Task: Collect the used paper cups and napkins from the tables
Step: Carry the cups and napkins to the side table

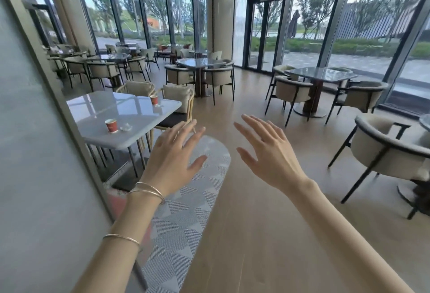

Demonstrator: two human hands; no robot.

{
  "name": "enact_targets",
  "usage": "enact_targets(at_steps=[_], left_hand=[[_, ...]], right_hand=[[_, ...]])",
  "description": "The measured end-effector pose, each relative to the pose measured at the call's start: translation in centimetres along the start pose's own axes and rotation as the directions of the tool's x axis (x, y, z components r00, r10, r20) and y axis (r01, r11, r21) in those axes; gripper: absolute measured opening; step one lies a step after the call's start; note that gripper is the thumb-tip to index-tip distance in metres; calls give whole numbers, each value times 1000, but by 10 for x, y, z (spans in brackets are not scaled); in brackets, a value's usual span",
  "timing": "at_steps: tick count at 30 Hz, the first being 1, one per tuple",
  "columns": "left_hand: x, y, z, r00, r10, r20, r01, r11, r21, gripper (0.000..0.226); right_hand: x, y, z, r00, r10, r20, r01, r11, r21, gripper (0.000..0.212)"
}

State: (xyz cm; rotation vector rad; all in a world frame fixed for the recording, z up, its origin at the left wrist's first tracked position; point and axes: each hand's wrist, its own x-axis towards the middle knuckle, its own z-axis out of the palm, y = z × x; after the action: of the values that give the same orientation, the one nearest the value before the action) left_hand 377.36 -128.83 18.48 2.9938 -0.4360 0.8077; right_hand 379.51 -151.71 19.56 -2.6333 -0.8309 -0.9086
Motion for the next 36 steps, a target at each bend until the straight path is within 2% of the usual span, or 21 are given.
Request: enact_targets(at_steps=[12,21,31,36], left_hand=[[151,-134,89,998,-50,-33,51,998,26,57],[200,-234,155,981,-194,22,192,979,61,57],[273,-350,223,917,-398,-16,396,907,143,47],[308,-411,240,843,-537,-40,535,828,167,50]], right_hand=[[197,63,133,992,-105,67,108,993,-46,50],[307,71,254,968,-205,142,199,978,55,45],[449,93,395,918,-368,145,334,919,211,45],[526,85,451,859,-497,127,445,844,299,46]])
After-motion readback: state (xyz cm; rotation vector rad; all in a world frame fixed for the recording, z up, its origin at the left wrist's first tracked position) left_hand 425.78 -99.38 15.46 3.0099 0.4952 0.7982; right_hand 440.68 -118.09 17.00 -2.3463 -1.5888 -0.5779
